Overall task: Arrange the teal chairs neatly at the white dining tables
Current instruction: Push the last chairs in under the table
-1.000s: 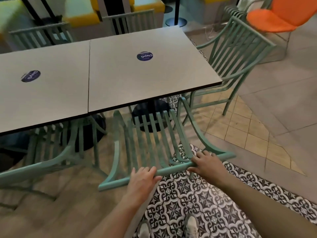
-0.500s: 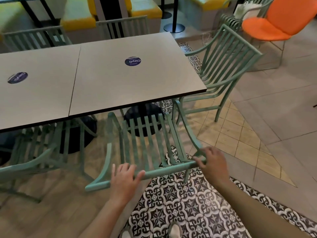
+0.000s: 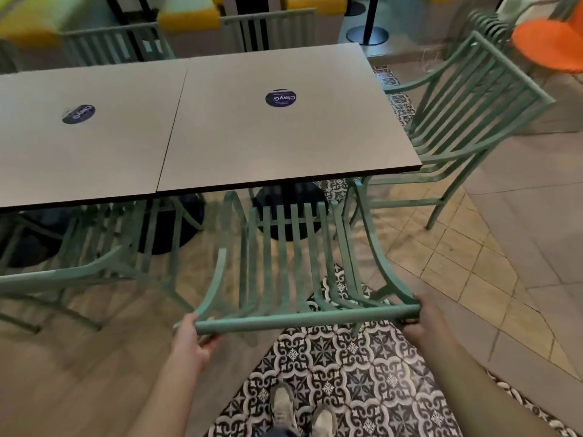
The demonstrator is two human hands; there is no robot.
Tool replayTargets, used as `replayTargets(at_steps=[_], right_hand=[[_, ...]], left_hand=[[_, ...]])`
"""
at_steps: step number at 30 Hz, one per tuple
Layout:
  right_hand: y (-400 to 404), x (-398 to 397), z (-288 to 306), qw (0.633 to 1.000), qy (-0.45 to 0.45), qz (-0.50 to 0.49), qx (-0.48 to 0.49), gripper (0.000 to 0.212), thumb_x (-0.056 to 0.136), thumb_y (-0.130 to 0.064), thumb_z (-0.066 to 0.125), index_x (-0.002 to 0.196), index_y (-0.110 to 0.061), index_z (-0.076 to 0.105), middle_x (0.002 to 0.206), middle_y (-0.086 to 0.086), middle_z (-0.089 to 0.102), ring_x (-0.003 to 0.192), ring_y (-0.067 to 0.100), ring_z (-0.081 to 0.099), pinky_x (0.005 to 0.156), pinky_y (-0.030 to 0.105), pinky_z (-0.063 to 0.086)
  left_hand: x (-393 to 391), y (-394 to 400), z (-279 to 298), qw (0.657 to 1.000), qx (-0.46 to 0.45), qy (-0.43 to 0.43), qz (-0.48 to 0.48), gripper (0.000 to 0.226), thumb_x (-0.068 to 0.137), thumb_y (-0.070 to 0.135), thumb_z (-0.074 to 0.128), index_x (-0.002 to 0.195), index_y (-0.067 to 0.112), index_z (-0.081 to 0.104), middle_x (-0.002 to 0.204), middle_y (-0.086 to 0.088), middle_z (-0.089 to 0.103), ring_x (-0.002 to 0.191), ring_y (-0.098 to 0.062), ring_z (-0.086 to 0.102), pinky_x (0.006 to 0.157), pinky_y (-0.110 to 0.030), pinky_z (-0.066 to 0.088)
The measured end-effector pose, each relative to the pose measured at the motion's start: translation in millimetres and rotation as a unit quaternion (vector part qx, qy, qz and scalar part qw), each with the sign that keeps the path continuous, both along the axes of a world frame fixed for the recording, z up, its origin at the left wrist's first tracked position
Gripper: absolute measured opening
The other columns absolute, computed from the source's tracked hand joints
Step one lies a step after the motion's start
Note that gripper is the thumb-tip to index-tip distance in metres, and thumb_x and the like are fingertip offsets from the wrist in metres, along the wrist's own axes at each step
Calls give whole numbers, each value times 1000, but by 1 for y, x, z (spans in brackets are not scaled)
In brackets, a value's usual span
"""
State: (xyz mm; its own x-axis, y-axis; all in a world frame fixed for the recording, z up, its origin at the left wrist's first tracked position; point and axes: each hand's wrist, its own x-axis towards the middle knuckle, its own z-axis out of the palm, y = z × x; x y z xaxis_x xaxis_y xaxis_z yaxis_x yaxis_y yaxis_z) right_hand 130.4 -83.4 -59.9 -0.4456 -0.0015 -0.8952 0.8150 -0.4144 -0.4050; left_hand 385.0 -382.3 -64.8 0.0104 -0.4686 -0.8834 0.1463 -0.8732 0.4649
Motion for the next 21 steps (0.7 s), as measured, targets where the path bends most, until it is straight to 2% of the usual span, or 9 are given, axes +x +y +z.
replayTargets(at_steps=[3,9,12,13,16,17,21], right_hand=[[-8,-9,4,1000,-3,14,2,16,95,-20,51,92,-5,49,105,17,52,113,31,54,100,51,46],[-42,-41,3,1000,7,18,25,14,96,-19,51,92,-6,49,104,16,52,110,30,53,97,49,48],[-57,-58,5,999,10,23,30,15,95,-21,51,94,-6,49,110,18,51,108,32,53,98,51,46],[-62,-64,5,999,10,22,32,15,95,-21,51,93,-6,49,111,19,51,106,32,54,98,51,46],[-77,-80,4,999,15,30,35,18,96,-23,49,92,-6,49,103,17,52,92,29,55,94,48,47],[-79,-83,2,999,15,31,35,18,97,-23,48,92,-6,48,102,17,52,93,29,55,95,48,46],[-89,-96,1,999,15,32,27,19,96,-23,49,96,-4,49,113,18,51,107,30,52,98,48,46]], left_hand=[[-12,-6,2,1000,4,18,1,41,95,17,53,131,-2,45,124,-21,54,110,-31,55,83,-47,50],[-45,-42,0,999,15,29,-5,24,98,22,50,110,1,51,115,-18,51,124,-33,50,87,-47,46],[-62,-56,-1,999,10,32,-15,44,98,21,50,135,-1,42,102,-18,54,125,-33,50,89,-47,46],[-68,-61,0,999,9,32,-17,45,98,19,49,137,0,41,101,-19,55,126,-33,49,91,-47,46],[-82,-75,0,999,0,24,-24,29,96,17,50,121,1,48,132,-23,50,128,-34,47,98,-48,43],[-85,-79,0,999,2,21,-29,28,96,17,50,120,1,49,137,-23,48,128,-35,46,99,-48,43],[-96,-91,3,998,-6,21,-50,46,95,17,53,137,2,42,139,-23,47,127,-35,47,93,-45,45]])
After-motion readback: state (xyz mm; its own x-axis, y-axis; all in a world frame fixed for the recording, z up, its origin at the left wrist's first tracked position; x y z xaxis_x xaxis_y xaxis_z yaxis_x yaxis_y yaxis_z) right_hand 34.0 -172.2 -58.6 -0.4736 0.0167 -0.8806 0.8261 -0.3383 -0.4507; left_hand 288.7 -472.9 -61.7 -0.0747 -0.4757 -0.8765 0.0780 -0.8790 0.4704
